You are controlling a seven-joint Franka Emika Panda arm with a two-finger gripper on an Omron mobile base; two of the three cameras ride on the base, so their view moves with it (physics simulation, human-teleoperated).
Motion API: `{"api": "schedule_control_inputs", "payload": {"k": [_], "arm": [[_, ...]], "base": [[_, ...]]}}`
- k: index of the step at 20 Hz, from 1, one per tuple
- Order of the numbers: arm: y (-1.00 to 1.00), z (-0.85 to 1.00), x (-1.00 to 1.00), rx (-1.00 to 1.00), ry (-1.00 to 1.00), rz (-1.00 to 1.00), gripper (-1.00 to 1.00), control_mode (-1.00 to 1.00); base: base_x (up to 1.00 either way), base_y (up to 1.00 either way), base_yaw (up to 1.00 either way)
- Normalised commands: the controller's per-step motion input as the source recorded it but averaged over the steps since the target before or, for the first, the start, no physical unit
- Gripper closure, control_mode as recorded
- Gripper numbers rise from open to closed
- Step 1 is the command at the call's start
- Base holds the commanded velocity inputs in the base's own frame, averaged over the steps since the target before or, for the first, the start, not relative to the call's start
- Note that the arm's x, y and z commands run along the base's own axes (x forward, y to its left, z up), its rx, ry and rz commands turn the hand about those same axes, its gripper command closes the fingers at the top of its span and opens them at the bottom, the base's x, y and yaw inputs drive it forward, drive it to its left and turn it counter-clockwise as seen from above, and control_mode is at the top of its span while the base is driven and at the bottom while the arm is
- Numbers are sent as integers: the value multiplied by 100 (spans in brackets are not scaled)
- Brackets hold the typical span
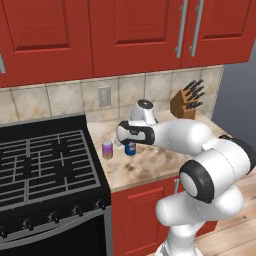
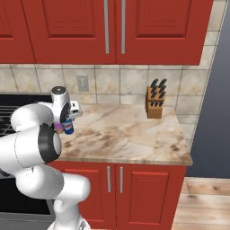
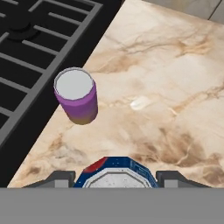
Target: Four empty soda cans are scattered around the kitchen. Gather all the cans and cluster them next to the stove for recycling.
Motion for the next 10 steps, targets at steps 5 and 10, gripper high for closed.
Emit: {"api": "schedule_control_inputs", "payload": {"k": [5, 10], "arm": [[0, -17, 1, 0, 0, 0, 100, -100], [0, -25, 0, 0, 0, 1, 100, -100]], "base": [[0, 0, 0], [0, 0, 0]]}}
